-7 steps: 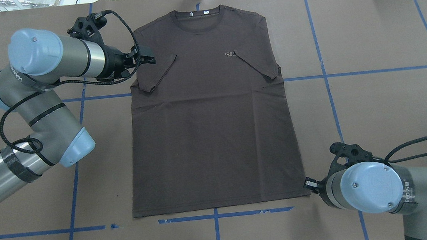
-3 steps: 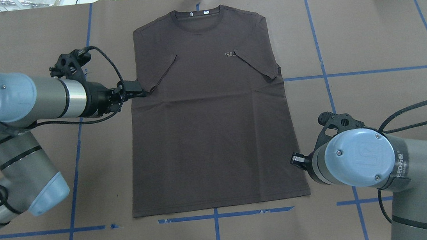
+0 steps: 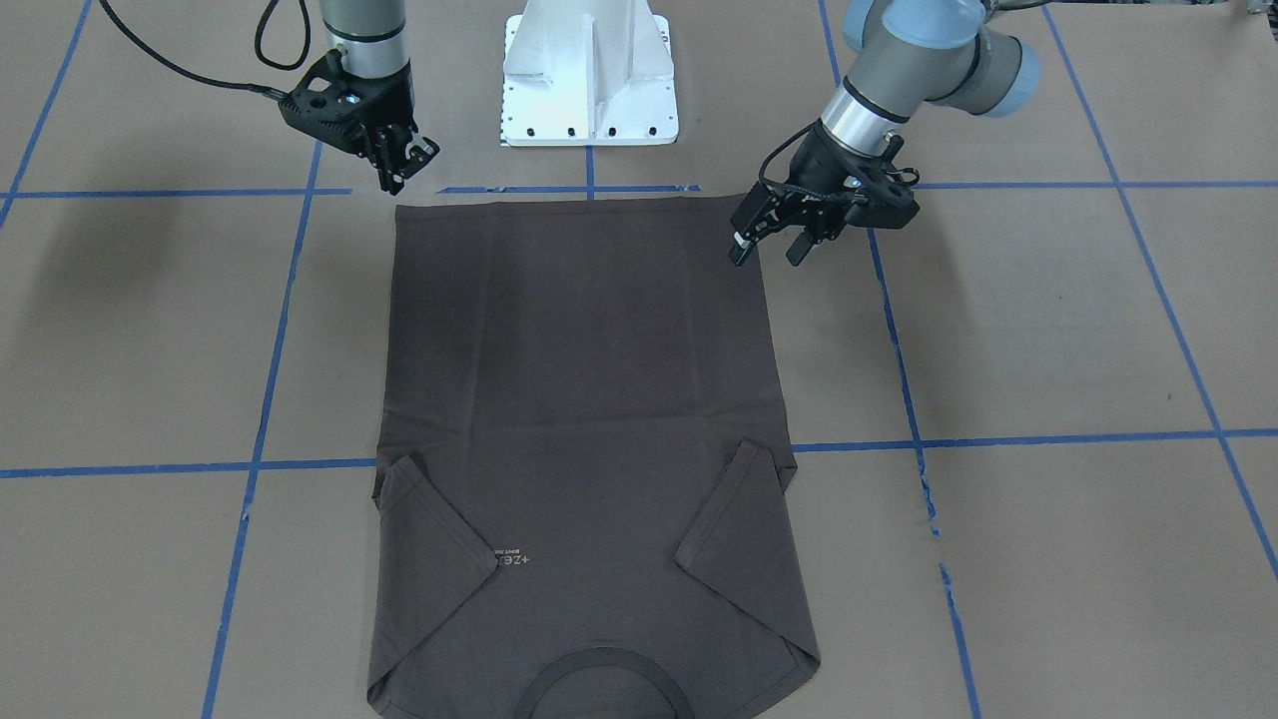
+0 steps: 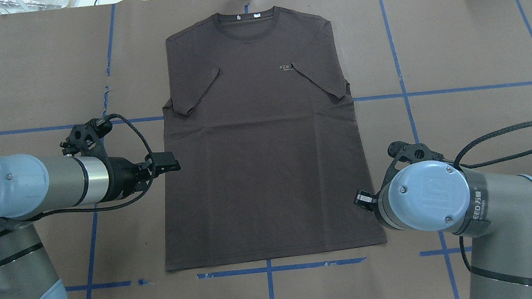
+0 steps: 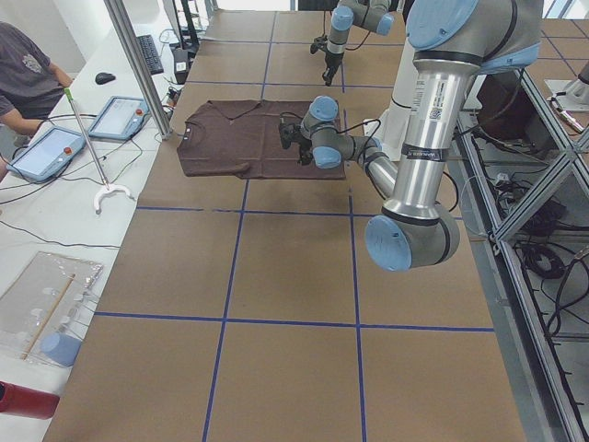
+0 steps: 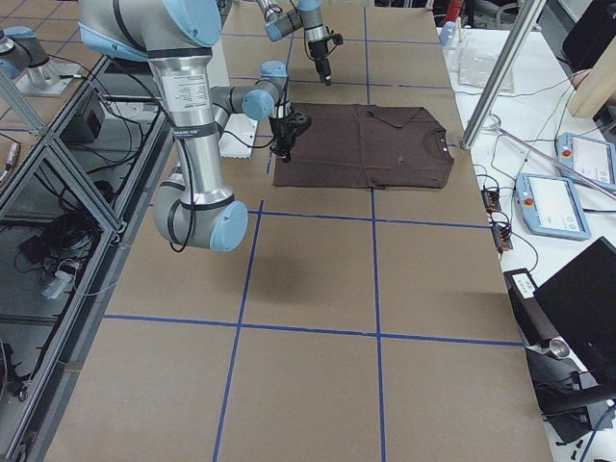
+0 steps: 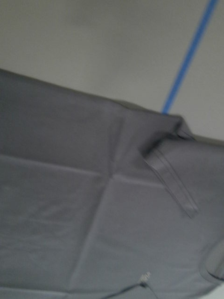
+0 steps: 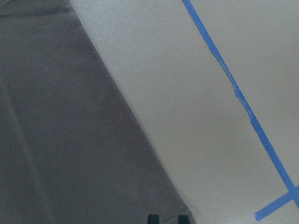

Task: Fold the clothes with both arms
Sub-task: 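Move the left gripper down to the other hem corner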

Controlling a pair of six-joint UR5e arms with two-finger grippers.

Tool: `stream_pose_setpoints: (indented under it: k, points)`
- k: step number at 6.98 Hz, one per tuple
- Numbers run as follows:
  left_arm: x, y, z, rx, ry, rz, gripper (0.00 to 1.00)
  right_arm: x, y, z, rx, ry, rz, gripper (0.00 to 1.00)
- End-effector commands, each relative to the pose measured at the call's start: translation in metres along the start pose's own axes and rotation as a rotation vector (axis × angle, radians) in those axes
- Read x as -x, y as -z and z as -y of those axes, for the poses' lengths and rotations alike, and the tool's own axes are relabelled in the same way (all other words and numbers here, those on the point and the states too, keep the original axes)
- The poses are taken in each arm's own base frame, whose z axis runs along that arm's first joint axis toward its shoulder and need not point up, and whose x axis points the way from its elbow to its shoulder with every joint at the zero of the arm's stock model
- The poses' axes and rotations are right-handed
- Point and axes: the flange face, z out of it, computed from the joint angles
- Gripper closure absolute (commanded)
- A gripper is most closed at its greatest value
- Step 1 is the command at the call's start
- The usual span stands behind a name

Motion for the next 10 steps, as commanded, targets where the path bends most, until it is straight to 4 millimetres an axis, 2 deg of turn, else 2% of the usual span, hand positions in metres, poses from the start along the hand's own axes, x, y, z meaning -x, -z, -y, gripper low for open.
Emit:
stream_pose_setpoints:
  k: [1, 2, 4, 7, 8, 9, 10]
  points:
    - [0.002, -0.004, -0.017, 0.019, 0.041, 0.023, 0.03, 0.009, -0.031, -0.018, 0.027, -0.069, 0.027, 0.42]
    - [0.003, -0.006, -0.018, 0.019, 0.042, 0.036, 0.03, 0.010, -0.048, -0.023, 0.038, -0.102, 0.039, 0.41]
    - [0.004, -0.006, -0.017, 0.017, 0.044, 0.040, 0.03, 0.000, -0.061, -0.027, 0.037, -0.109, 0.008, 0.33]
    - [0.003, -0.007, -0.018, 0.018, 0.043, 0.039, 0.03, -0.038, -0.081, -0.014, 0.052, -0.170, 0.050, 0.35]
    - [0.004, -0.007, -0.018, 0.018, 0.043, 0.040, 0.03, -0.038, -0.084, -0.018, 0.053, -0.177, 0.045, 0.34]
    - [0.005, -0.007, -0.017, 0.016, 0.044, 0.043, 0.03, -0.038, -0.090, -0.035, 0.067, -0.180, 0.035, 0.34]
    - [0.006, -0.007, -0.017, 0.016, 0.044, 0.044, 0.03, -0.038, -0.089, -0.038, 0.070, -0.179, 0.037, 0.34]
